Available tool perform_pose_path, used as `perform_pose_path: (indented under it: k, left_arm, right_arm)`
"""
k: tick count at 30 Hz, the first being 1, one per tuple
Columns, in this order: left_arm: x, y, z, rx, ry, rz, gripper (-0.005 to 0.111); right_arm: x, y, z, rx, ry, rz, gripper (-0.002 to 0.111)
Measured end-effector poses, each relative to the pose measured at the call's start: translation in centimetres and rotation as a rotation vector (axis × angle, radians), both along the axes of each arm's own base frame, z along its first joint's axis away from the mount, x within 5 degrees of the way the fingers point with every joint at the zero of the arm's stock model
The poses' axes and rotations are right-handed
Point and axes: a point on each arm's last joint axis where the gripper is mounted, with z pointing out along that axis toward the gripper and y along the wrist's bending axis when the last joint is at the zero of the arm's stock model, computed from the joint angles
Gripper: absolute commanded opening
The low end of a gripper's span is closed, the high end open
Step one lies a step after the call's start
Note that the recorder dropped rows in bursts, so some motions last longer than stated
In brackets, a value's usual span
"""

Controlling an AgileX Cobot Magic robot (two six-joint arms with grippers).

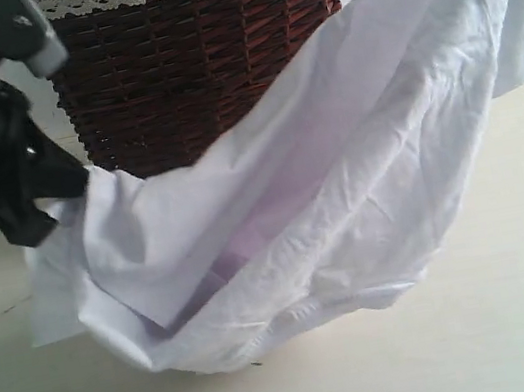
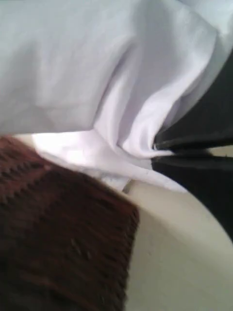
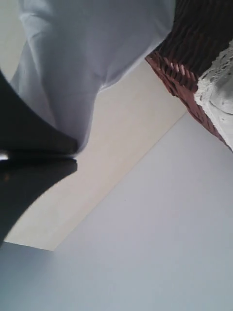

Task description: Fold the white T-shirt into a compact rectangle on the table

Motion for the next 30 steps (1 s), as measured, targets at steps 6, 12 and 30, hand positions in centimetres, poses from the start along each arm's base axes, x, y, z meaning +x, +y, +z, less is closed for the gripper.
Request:
perform_pose_path:
  k: [6,12,30]
  left_arm:
    - [-0.1,4.0,3.0,-0.077,-0.097,0.203,0.0]
    - [-0.9,4.2,3.3,-0.127,-0.028,0.234,0.0]
    - [-1.7,2.8,-2.2,-0.202,0.251,0.219,0.045]
  right_arm:
    - [1.0,0.3,-0.7,-0.011,0.016,-0.025,0.0]
    - [1.0,0.5,-0.7,0.019,0.014,-0.028,0.0]
    - [0.9,2.9,-1.9,0.177,0.149,0.141,0.0]
